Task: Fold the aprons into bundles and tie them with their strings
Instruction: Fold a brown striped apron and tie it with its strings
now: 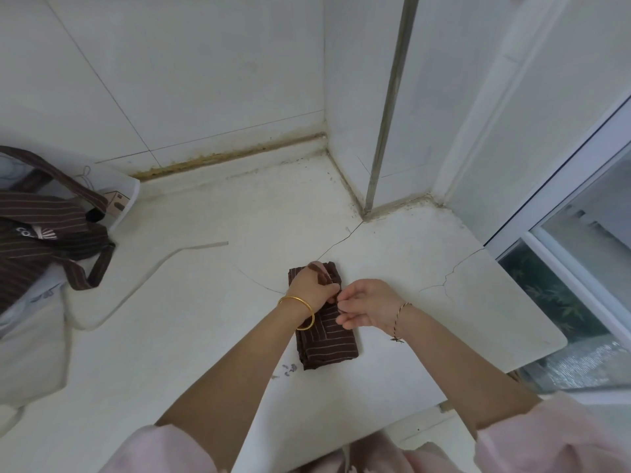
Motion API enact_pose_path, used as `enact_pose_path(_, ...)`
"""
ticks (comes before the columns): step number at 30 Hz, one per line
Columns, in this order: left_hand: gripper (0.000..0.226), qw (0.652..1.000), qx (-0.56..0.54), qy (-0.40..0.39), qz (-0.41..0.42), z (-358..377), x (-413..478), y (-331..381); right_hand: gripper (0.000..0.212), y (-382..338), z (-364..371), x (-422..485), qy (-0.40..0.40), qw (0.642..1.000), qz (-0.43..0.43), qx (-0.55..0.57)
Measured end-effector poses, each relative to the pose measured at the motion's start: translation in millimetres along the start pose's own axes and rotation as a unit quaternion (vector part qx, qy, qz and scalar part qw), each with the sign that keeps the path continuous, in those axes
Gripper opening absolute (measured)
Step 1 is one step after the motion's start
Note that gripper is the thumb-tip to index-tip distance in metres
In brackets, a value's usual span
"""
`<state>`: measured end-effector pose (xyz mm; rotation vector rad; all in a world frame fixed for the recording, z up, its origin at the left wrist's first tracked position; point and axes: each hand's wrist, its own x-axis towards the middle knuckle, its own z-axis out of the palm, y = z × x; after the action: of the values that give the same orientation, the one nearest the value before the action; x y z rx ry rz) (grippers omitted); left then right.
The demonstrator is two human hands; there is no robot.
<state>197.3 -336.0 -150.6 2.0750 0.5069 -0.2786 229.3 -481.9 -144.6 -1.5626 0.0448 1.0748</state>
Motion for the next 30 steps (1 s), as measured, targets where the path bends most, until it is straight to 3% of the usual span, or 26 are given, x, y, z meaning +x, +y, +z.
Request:
enact_pose_path(3, 0.017, 1.000, 0.000, -0.003, -0.022, -0.4, 0.0, 0.9, 0.007, -5.7, -3.4, -2.4, -0.008, 0.999, 0.011, -0.050)
enact_pose_path(7, 0.024, 1.000, 0.018, -0.006, 0.000, 0.5, -4.9, 2.1, 0.021, -17.5, -8.9, 6.8, 0.111, 0.984, -0.096, -0.104)
enact_pose_path(12, 0.026, 0.990, 0.091, -0.013, 0.112, 3.8, -14.4, -2.1, 0.031, -8.0, -2.1, 16.1, 0.057, 0.974, -0.142, -0.170)
enact_pose_path(14, 0.021, 0.966, 0.195, 0.005, 0.167, 4.6, -18.6, -4.0, 0.029, -1.7, -3.1, 19.9, 0.044, 0.969, -0.146, -0.193)
enact_pose_path(16, 0.023, 0.919, 0.320, 0.042, 0.227, 6.2, -20.2, -6.4, 0.026, 4.6, -2.9, 22.7, 0.030, 0.969, -0.143, -0.200)
enact_pose_path(20, 0.027, 0.871, 0.390, 0.074, 0.289, 9.3, -20.3, -10.2, 0.027, 11.1, 0.4, 23.0, 0.019, 0.977, -0.134, -0.162)
enact_pose_path(25, 0.032, 0.894, 0.346, 0.088, 0.269, 6.9, -19.2, -13.7, 0.031, 10.5, 1.2, 21.6, -0.004, 0.988, -0.134, -0.079)
enact_pose_path(30, 0.019, 0.910, 0.336, 0.048, 0.241, -1.7, -13.5, -14.5, 0.018, 5.7, -2.8, 27.0, 0.032, 0.981, -0.134, -0.138)
